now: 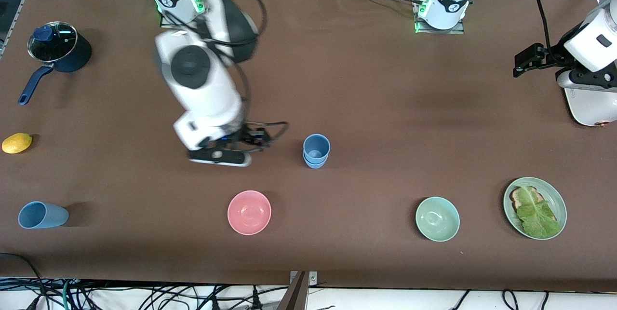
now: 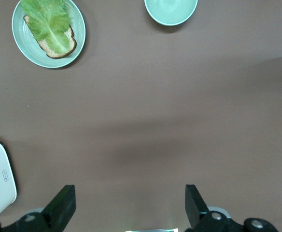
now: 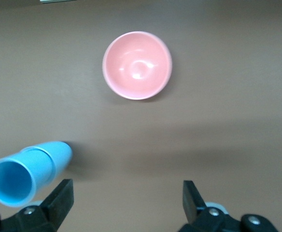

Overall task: Stack blue cups with both arms
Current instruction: 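Open the right gripper and withdraw it from the stacked cups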

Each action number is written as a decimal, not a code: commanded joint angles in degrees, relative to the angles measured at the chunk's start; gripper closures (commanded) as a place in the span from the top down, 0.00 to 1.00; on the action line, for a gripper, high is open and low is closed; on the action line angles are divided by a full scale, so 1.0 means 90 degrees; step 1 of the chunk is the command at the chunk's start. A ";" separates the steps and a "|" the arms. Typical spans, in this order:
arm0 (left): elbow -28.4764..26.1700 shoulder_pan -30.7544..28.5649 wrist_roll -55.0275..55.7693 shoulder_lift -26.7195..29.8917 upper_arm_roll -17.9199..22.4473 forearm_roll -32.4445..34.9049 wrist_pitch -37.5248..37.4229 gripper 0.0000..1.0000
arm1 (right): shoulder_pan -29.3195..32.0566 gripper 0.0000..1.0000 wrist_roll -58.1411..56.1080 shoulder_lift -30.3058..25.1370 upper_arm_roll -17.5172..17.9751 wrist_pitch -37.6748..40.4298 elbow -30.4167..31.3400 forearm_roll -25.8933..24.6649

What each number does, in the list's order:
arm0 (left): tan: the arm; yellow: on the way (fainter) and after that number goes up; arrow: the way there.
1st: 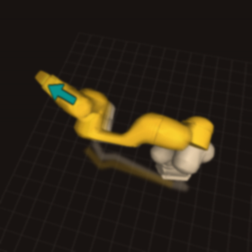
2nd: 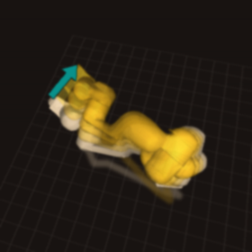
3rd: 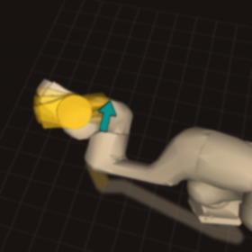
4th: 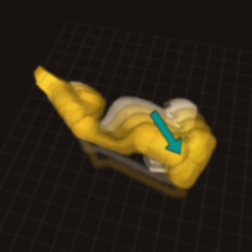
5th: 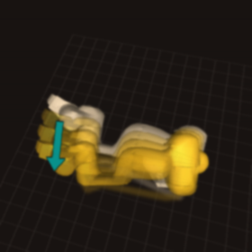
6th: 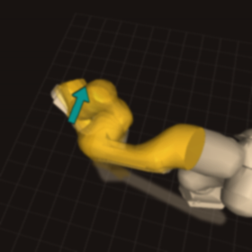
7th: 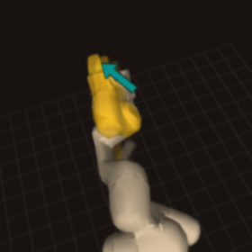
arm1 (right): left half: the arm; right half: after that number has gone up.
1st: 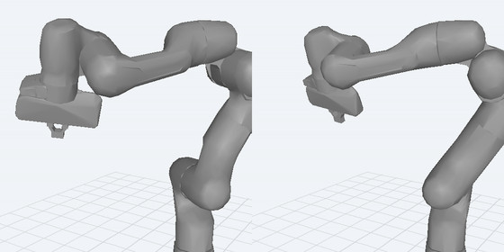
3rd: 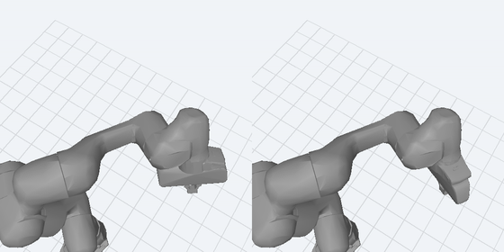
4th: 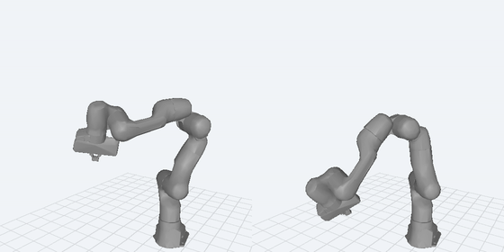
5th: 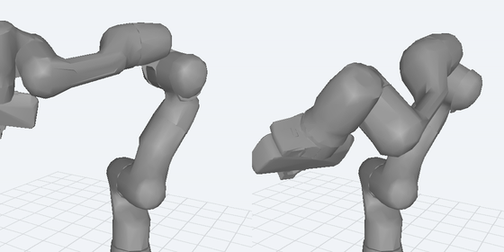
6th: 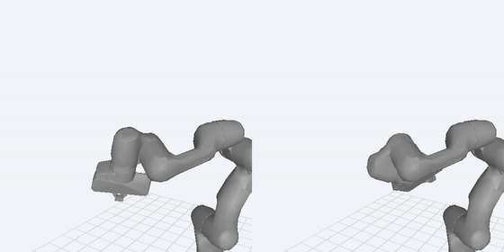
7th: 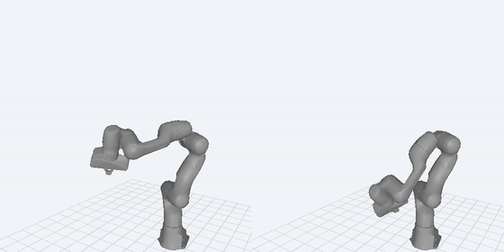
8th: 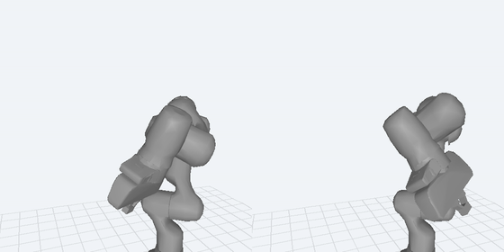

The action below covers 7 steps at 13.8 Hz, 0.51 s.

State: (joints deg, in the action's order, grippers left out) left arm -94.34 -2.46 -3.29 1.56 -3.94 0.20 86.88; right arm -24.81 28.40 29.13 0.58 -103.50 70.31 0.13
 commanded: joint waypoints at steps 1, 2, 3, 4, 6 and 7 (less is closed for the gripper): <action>0.0062 -0.0029 -0.0142 -0.0017 -0.0001 -0.0168 0.0035 1.00 | 0.0664 1.00 -0.1033 -0.1367 0.0121 0.0413 0.1326 0.0181; 0.0062 -0.0029 -0.0152 -0.0017 -0.0001 -0.0168 0.0035 1.00 | 0.0899 1.00 -0.1384 -0.1748 0.0121 0.0609 0.1599 0.0181; 0.0062 -0.0029 -0.0152 -0.0017 -0.0001 -0.0168 0.0035 1.00 | 0.1162 1.00 -0.1803 -0.2081 0.0121 0.0775 0.1863 0.0181; 0.0062 -0.0029 -0.0152 -0.0017 -0.0001 -0.0168 0.0035 1.00 | 0.1397 1.00 -0.2407 -0.2432 0.0121 0.0932 0.2165 0.0181; 0.0062 -0.0029 -0.0142 -0.0017 -0.0001 -0.0168 0.0035 1.00 | 0.1691 1.00 -0.2706 -0.2922 0.0111 0.1176 0.2402 0.0181; 0.0062 -0.0029 -0.0152 -0.0017 -0.0001 -0.0188 0.0035 1.00 | 0.1808 1.00 -0.2715 -0.3011 0.0111 0.1303 0.2403 0.0181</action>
State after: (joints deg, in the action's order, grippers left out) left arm -94.32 -2.46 -3.35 1.56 -3.95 0.18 87.01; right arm -10.74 5.71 6.97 0.61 -92.64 87.23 0.93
